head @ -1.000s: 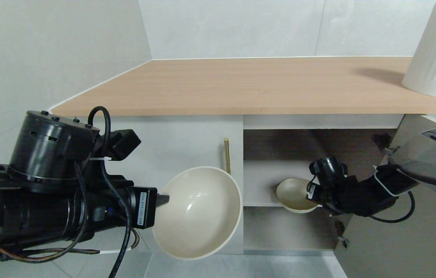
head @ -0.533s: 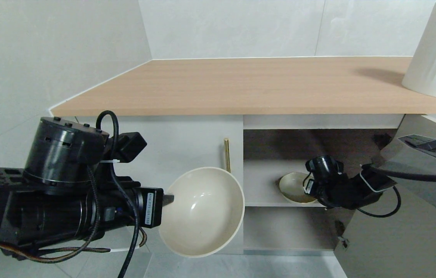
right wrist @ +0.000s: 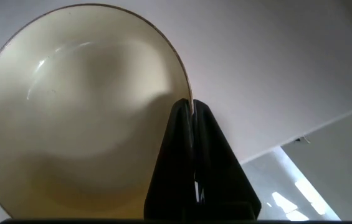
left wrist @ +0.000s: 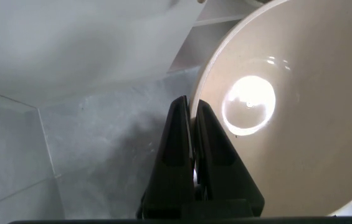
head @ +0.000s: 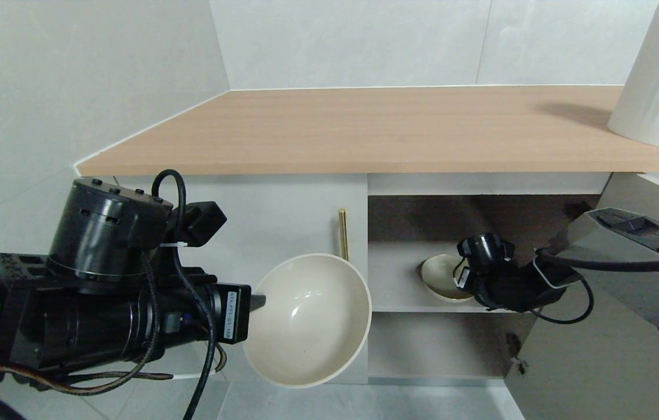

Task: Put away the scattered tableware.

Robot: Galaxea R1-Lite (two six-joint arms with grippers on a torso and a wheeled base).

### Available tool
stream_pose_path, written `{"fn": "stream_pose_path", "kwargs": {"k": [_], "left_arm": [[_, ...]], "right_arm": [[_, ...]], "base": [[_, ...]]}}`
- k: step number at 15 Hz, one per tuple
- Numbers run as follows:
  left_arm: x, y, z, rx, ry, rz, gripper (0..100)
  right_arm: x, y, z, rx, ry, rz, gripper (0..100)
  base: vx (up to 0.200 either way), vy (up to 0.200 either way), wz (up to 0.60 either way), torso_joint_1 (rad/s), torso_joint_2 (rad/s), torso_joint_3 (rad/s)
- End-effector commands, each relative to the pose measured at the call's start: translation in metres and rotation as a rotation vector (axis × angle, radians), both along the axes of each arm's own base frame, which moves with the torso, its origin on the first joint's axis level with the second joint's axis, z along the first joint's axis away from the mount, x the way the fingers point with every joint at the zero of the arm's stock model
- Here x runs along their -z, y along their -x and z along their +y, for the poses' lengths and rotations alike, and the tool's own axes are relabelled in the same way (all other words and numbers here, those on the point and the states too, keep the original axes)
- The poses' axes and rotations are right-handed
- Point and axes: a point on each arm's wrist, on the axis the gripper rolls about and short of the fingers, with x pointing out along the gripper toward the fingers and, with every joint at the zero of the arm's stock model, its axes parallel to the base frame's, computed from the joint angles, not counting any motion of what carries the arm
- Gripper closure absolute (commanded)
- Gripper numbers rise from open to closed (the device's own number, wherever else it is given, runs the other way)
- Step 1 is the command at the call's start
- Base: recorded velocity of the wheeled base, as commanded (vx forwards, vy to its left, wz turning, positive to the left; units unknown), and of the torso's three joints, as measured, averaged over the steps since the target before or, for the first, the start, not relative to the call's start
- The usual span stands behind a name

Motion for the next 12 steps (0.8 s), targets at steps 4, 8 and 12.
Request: {"fn": "stream_pose_path", "kwargs": {"k": [4, 8, 12], "left_arm": [[0.002, -0.001, -0.001, -0.002, -0.003, 0.006, 100], [0.003, -0.002, -0.001, -0.002, -0.006, 0.011, 100], [0.010, -0.009, -0.008, 0.005, -0.012, 0.018, 100]], "right_arm": [[-0.003, -0.002, 0.001, 0.001, -0.008, -0.015, 0], [-0.016, 0.000, 0.001, 0.011, -0.030, -0.043, 0], [-0.061, 0.045, 0.006, -0.120, -0.060, -0.008, 0]], "base": [[0.000, 0.000, 0.00, 0.000, 0.00, 0.000], [0.000, 0.000, 0.00, 0.000, 0.00, 0.000], [0.000, 0.000, 0.00, 0.000, 0.00, 0.000]]}}
